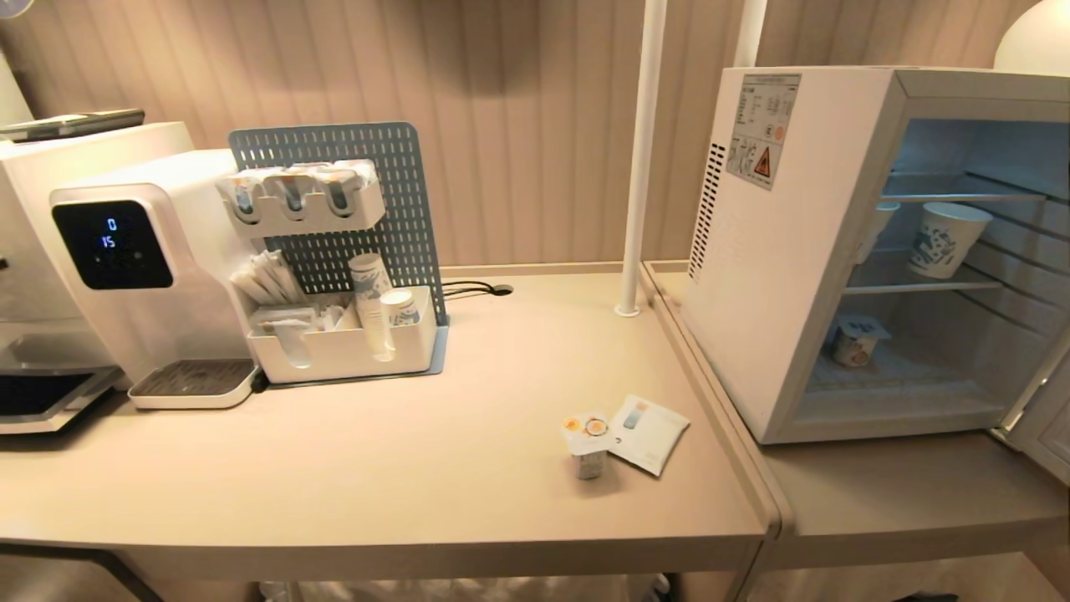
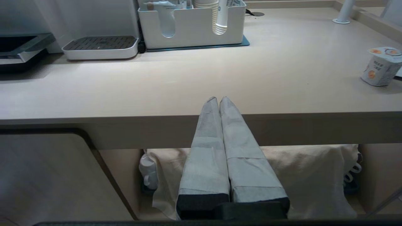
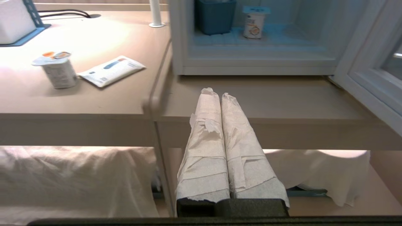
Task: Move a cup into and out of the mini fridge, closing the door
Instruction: Put the yoghurt in the freezer
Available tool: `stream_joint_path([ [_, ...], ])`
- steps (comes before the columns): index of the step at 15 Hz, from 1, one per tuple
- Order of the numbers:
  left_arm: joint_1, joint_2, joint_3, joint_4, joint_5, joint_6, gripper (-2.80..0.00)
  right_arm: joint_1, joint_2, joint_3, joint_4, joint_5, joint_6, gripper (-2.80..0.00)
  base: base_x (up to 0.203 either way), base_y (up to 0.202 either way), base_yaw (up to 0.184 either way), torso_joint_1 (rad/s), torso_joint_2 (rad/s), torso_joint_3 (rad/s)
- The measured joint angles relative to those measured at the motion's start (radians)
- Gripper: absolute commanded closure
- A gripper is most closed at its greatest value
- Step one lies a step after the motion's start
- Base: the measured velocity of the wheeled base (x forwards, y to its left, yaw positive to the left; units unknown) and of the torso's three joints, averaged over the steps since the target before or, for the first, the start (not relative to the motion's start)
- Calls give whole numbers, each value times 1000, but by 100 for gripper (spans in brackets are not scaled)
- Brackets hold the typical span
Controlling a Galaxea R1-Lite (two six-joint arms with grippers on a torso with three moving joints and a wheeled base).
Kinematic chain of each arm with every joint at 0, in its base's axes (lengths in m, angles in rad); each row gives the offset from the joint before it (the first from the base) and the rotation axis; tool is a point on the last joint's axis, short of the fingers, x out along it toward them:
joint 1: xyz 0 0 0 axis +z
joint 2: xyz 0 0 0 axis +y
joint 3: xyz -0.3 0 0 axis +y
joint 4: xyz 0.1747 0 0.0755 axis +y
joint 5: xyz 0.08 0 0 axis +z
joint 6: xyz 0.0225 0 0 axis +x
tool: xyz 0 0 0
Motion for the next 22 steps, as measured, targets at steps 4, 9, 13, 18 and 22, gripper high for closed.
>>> stream_joint_path([
  [4, 0, 0, -1, 3, 0, 1, 0, 0, 0, 0, 0, -1, 0, 0, 0, 191, 0, 3, 2, 1],
  [9, 1, 0, -1, 2, 1, 0, 0, 0, 0, 3, -14, 0, 0, 0, 0, 177, 0, 3, 2, 2],
  [13, 2, 0, -1, 2, 0, 0, 0, 1, 47, -142, 62, -1, 51, 0, 0, 20, -1, -2, 1, 2],
  [18, 1, 0, -1, 1, 0, -1, 0, 23, 467, -370, 115, 124, 131, 0, 0, 0, 0, 0, 0, 0],
  [22, 1, 0, -1, 0, 0, -1, 0, 49, 982, -367, -85, 247, 121, 0, 0, 0, 0, 0, 0, 0],
])
